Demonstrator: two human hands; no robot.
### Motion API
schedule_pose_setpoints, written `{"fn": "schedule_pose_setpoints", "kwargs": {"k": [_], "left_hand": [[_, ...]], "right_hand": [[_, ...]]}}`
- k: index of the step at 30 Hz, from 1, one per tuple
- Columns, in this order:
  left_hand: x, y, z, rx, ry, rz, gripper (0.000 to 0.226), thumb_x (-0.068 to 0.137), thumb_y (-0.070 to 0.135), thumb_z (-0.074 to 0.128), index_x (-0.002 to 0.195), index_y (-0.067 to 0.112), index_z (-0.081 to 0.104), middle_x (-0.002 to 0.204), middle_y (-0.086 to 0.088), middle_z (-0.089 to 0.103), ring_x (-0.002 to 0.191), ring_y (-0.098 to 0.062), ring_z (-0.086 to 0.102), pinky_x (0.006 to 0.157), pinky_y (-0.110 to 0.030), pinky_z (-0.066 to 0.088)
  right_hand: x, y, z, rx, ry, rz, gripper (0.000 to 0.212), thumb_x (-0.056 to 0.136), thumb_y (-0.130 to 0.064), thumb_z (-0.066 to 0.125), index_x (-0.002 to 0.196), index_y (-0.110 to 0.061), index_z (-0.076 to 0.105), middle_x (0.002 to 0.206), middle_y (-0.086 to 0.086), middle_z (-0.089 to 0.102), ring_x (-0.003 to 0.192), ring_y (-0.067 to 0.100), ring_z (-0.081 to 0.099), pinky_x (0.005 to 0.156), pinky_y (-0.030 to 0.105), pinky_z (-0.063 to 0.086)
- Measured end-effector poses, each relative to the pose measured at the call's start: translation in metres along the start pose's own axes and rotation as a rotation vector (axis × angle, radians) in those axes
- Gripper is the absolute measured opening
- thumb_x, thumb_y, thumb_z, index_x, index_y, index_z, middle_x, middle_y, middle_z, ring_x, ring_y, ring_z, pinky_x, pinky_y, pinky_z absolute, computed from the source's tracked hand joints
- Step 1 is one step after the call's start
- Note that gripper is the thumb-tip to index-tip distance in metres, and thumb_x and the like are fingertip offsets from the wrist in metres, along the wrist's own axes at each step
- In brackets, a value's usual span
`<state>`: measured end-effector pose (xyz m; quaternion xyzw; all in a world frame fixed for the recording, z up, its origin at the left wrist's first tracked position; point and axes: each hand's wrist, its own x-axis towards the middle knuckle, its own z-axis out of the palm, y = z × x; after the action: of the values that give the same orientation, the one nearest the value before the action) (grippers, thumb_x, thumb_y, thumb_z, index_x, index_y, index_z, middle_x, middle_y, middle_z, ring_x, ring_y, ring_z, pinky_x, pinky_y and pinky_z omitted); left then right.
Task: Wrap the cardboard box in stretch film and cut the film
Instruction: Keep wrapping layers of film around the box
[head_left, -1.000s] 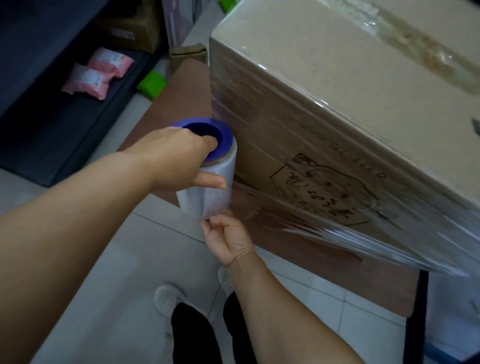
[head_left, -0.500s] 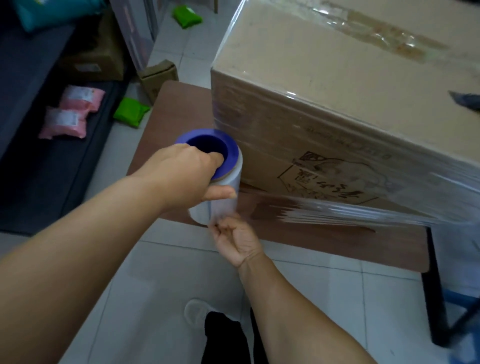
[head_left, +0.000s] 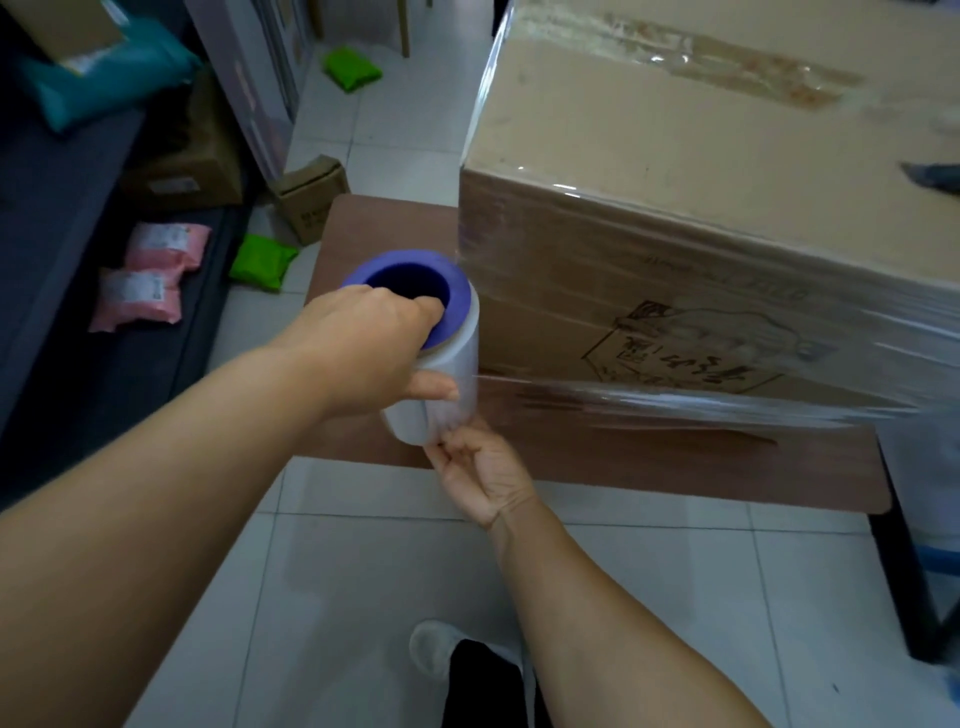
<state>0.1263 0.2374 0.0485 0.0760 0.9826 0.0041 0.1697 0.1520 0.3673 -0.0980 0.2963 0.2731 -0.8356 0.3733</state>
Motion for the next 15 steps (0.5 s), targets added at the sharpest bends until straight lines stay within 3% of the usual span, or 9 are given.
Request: {"fn": "schedule_pose_setpoints", "kwargs": {"k": [3, 10, 15], "left_hand": [[0.003, -0.005, -0.005, 0.01, 0.028, -0.003, 0.05, 0.077, 0.068, 0.052, 0.076, 0.021, 0.033, 0.064, 0.007, 0.038, 0.063, -0.021, 0.042, 0.06, -0.032, 0.035], [0.006, -0.011, -0.004, 0.066, 0.013, 0.013, 0.052, 0.074, 0.072, 0.051, 0.068, 0.025, 0.028, 0.064, 0.007, 0.044, 0.056, -0.012, 0.041, 0.059, -0.031, 0.038], [0.004, -0.019, -0.003, 0.036, 0.014, -0.044, 0.051, 0.076, 0.069, 0.052, 0.069, 0.023, 0.032, 0.063, 0.006, 0.045, 0.054, -0.006, 0.039, 0.051, -0.028, 0.03]], "right_hand": [[0.003, 0.0, 0.008, 0.033, -0.013, -0.027, 0.051, 0.079, 0.023, 0.024, 0.09, -0.01, 0.061, 0.07, 0.004, 0.069, 0.061, 0.009, 0.067, 0.083, 0.024, 0.044], [0.007, 0.004, 0.017, 0.053, 0.0, -0.057, 0.049, 0.083, 0.022, 0.025, 0.09, -0.013, 0.059, 0.058, -0.001, 0.065, 0.05, 0.005, 0.062, 0.059, 0.016, 0.049], [0.012, 0.006, 0.024, 0.038, -0.036, -0.062, 0.053, 0.081, 0.024, 0.022, 0.09, -0.013, 0.058, 0.059, -0.003, 0.067, 0.054, 0.004, 0.064, 0.071, 0.02, 0.04]]}}
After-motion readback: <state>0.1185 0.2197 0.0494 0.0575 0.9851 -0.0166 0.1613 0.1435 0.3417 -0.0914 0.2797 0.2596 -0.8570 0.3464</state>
